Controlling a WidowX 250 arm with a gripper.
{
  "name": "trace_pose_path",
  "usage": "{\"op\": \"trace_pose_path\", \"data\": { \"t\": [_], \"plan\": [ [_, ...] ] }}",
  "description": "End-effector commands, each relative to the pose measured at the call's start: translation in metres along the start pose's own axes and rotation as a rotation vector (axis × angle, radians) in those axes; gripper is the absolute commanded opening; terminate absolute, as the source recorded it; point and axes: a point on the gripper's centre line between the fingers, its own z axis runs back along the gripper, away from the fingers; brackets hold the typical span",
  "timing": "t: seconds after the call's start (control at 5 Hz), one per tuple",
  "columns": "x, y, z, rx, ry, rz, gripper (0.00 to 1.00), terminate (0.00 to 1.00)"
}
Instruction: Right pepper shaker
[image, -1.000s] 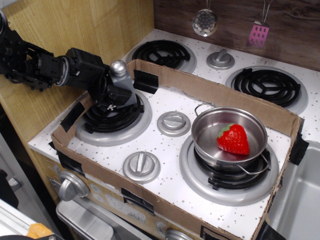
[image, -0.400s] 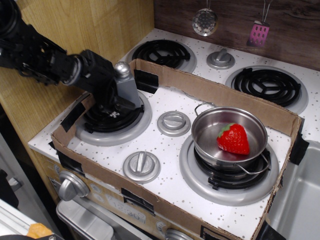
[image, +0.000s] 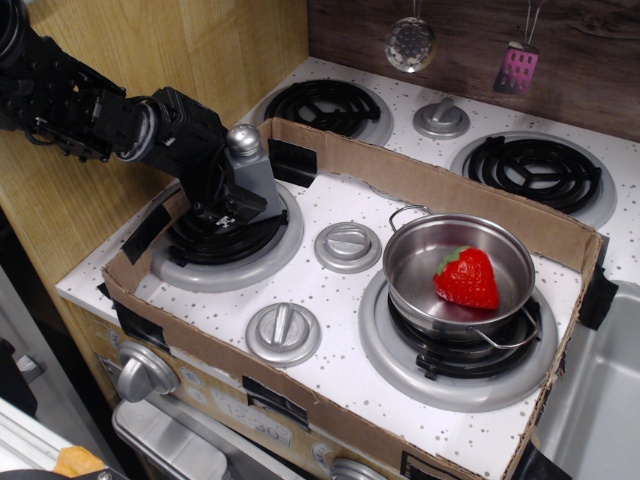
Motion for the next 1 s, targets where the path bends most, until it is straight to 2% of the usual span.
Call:
{"op": "trace_pose_path", "data": {
  "t": [0.0,0.6,0.8],
  "plan": [
    [0.0076,0.0097,0.0097,0.042,-0.014,-0.032,1.00,0.00],
    [0.0076,0.0097,0.0097,0.042,-0.014,-0.032,1.00,0.00],
    [0.0076,0.0097,0.0097,0.042,-0.014,-0.032,1.00,1.00]
  ]
}}
